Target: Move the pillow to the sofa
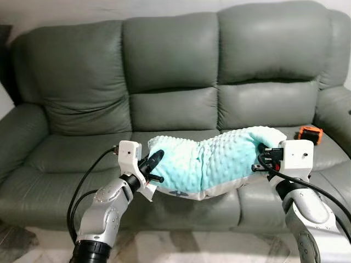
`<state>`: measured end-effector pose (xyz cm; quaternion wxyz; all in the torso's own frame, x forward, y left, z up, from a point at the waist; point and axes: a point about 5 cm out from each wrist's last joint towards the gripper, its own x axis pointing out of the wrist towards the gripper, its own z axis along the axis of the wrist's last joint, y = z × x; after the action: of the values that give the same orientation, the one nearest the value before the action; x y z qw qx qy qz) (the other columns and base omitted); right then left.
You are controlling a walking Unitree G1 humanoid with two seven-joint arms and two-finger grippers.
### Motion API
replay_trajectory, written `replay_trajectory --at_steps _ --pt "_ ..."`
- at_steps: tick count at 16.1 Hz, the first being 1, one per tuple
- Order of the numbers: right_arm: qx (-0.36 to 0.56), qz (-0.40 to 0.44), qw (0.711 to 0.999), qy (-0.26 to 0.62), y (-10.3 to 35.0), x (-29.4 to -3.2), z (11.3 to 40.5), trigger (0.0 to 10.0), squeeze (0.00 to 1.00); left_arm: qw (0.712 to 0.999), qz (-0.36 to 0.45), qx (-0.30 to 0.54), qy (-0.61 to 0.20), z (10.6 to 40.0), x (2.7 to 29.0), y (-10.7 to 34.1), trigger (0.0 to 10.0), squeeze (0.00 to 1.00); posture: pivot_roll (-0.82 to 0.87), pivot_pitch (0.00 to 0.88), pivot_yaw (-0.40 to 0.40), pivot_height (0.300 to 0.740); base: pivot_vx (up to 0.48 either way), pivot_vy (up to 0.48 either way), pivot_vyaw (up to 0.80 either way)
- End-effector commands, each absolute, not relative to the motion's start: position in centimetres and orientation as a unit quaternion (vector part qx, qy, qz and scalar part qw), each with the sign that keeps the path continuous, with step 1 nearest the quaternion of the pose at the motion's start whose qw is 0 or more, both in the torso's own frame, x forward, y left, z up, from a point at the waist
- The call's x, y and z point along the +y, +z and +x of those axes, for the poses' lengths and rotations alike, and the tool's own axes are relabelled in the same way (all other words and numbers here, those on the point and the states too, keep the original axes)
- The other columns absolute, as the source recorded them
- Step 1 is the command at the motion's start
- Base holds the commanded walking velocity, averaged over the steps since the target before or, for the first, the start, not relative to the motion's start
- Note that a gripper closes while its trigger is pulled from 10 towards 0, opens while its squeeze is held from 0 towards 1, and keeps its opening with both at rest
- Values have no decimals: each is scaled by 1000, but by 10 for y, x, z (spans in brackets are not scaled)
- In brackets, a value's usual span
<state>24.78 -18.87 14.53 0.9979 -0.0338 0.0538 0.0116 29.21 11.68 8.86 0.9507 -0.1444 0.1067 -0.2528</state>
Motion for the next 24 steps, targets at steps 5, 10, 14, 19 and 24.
replay_trajectory --at_steps 5,10,14,19,24 --pt "35 -29 999 29 152 -179 249 10000 0 959 -120 94 -237 294 124 91 10000 0 -254 0 66 740 0 0 0" --pt "32 -33 999 27 153 -182 251 10000 0 951 -148 85 -258 294 118 94 10000 0 -261 0 65 740 116 0 0" --pt "33 -31 999 28 153 -181 250 10000 0 951 -149 84 -258 293 119 94 10000 0 -261 0 66 740 439 0 0" --pt "34 -30 999 28 153 -181 249 10000 0 951 -150 86 -258 293 118 94 10000 0 -265 0 66 740 456 0 0" --pt "36 -29 999 28 152 -181 248 10000 0 951 -138 98 -260 291 116 91 10000 0 -263 0 66 740 152 0 0"
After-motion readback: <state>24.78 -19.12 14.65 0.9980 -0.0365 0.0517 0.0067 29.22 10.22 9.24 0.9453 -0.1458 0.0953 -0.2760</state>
